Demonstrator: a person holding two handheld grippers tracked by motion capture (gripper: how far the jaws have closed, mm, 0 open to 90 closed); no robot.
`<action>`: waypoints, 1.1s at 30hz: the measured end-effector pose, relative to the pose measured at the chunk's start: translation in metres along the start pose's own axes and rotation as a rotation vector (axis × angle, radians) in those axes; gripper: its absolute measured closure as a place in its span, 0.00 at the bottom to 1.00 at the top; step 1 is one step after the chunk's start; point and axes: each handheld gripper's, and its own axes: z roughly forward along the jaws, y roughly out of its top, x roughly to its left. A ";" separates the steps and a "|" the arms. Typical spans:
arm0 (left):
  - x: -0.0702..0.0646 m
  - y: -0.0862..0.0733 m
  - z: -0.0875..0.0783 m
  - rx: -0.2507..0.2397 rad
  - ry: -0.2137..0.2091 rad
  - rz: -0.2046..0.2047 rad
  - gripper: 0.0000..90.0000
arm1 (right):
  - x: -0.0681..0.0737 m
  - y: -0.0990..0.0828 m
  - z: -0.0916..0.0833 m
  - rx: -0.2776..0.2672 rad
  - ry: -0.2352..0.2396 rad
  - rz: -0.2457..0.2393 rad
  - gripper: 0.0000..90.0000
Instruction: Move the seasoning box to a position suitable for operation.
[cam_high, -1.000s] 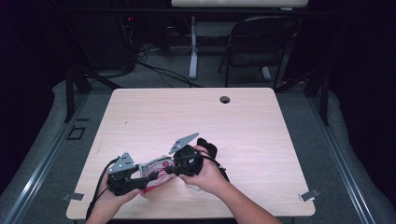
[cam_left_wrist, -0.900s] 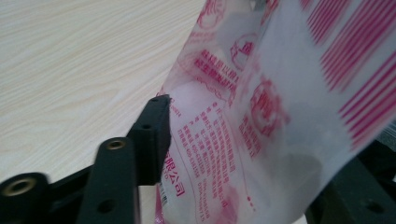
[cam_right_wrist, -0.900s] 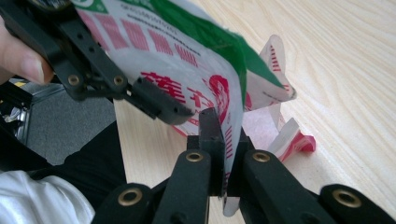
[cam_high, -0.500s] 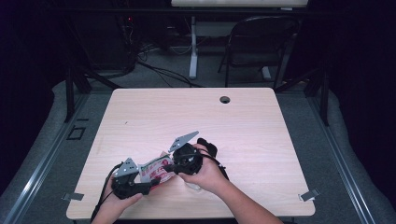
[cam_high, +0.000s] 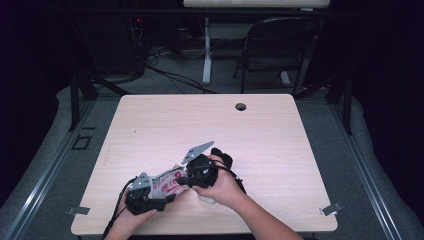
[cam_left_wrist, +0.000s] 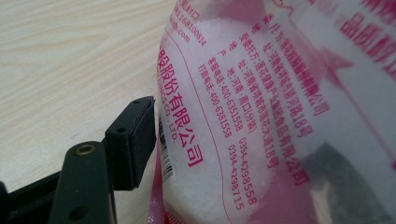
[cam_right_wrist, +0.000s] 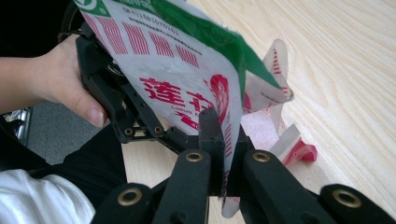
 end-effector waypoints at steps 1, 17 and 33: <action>0.000 -0.001 0.002 0.000 -0.003 -0.001 0.37 | 0.000 0.000 0.000 0.003 0.000 -0.004 1.00; 0.002 -0.010 0.017 0.051 0.021 0.052 0.43 | 0.000 -0.001 -0.002 0.007 -0.010 -0.005 1.00; 0.000 -0.011 0.019 0.035 0.049 0.077 0.57 | -0.002 -0.002 -0.002 0.004 -0.005 0.001 1.00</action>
